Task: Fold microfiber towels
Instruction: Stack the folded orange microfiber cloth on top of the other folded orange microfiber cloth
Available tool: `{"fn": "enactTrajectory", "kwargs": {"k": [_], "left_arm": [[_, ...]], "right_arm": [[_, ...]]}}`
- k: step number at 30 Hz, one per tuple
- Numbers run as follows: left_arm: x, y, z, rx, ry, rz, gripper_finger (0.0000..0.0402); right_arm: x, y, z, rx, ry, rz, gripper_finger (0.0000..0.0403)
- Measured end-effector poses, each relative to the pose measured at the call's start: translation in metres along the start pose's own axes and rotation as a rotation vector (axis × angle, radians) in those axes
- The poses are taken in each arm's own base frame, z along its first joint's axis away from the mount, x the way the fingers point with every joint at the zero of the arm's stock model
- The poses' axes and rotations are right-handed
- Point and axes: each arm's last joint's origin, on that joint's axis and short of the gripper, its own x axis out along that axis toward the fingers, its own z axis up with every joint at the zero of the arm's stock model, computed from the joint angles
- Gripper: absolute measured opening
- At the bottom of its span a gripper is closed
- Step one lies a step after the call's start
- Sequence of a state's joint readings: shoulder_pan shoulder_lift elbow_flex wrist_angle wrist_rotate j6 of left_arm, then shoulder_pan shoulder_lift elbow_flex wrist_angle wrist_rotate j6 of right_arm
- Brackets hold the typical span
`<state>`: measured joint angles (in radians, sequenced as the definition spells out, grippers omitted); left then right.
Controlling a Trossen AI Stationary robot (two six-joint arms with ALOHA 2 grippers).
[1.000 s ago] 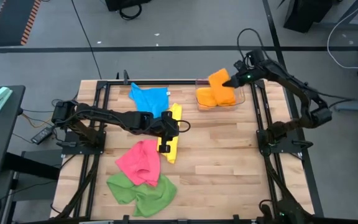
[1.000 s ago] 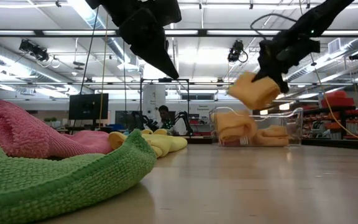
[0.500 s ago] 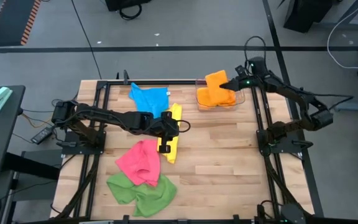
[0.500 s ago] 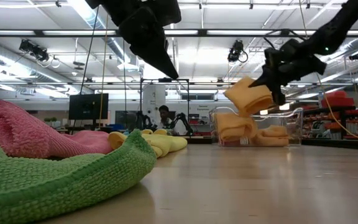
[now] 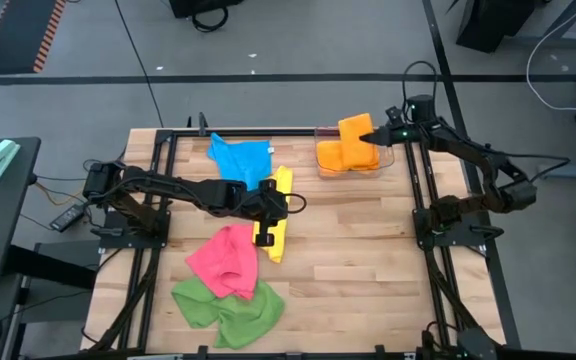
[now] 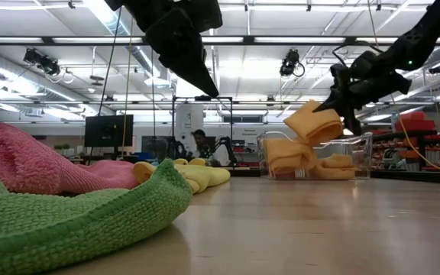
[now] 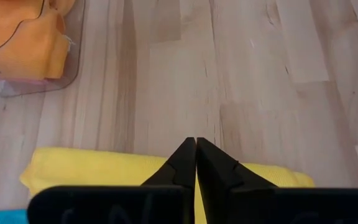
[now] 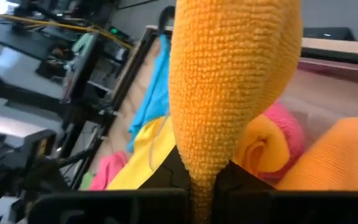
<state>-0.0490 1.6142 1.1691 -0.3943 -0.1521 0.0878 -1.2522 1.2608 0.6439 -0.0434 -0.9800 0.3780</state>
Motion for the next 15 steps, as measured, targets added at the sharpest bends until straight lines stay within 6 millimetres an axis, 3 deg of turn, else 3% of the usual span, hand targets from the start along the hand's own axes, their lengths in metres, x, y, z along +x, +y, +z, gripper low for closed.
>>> {"fn": "enactTrajectory", "kwargs": {"k": [5, 11, 15], "left_arm": [[0.000, 0.000, 0.000, -0.014, 0.000, 0.000, 0.0023], [0.000, 0.000, -0.001, -0.018, 0.013, -0.001, 0.0013], [0.000, 0.000, -0.002, -0.016, 0.025, -0.002, 0.0015]], "right_arm": [[-0.002, 0.003, 0.004, 0.016, 0.011, -0.083, 0.0017], [0.000, 0.024, 0.019, -0.050, 0.044, -0.163, 0.0017], [0.002, 0.023, 0.015, -0.043, 0.109, -0.281, 0.0017]]}}
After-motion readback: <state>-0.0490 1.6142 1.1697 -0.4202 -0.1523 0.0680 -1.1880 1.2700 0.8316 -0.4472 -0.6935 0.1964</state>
